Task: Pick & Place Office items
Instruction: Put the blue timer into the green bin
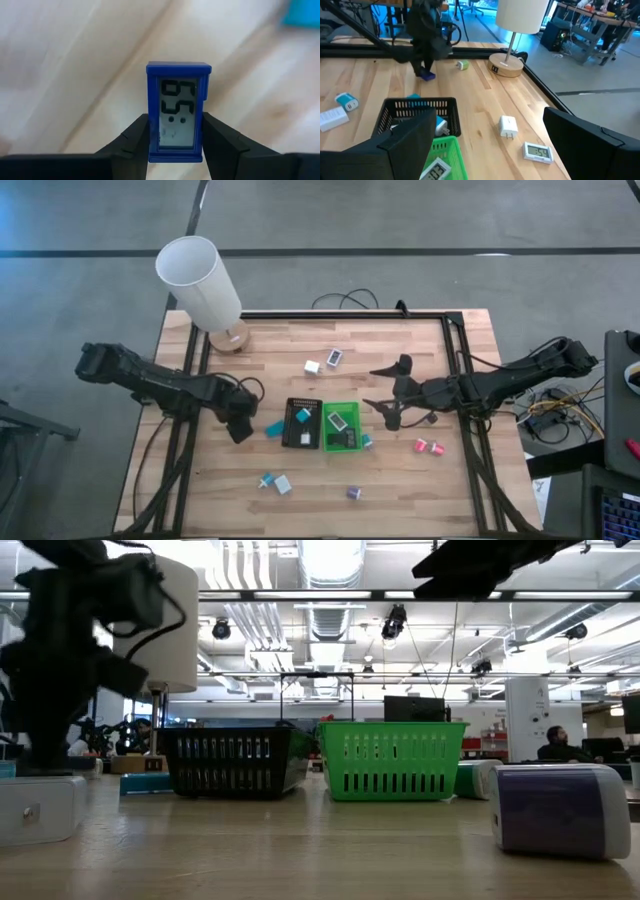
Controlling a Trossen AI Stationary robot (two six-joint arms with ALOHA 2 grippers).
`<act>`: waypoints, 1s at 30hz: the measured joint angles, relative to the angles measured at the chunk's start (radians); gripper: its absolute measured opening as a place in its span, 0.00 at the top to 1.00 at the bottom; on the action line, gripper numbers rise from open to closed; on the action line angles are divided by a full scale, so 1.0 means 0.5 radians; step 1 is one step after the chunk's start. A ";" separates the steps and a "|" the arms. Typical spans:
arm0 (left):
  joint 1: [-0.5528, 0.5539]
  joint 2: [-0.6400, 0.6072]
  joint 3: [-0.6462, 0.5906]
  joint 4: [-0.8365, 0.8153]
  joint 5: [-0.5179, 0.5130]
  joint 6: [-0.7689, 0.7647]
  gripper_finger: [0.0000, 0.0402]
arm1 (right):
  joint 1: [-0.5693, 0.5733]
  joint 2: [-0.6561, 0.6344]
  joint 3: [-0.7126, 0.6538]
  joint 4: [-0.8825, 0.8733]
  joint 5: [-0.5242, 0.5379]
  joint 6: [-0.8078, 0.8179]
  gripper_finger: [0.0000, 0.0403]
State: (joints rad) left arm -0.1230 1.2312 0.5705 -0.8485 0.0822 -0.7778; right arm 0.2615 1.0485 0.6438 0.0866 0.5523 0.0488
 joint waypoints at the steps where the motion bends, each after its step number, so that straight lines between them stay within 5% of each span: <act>1: 0.009 0.000 0.039 -0.001 0.024 0.035 0.65 | 0.000 0.000 -0.008 0.000 -0.006 -0.002 0.09; 11: 0.025 -0.004 0.525 0.030 0.304 0.287 0.65 | 0.019 0.002 -0.046 0.001 -0.242 -0.292 0.09; 22: 0.025 0.063 0.648 0.287 0.977 0.234 0.65 | 0.114 0.040 -0.091 0.039 -0.276 -0.592 0.09; 30: 0.025 0.179 0.659 0.530 1.228 0.221 0.65 | 0.124 0.540 -0.050 0.847 -0.651 -1.432 0.09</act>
State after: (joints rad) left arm -0.1104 1.3209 0.9000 -0.5837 0.6964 -0.6674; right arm 0.3237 1.3185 0.6189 0.5099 0.2268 -0.6672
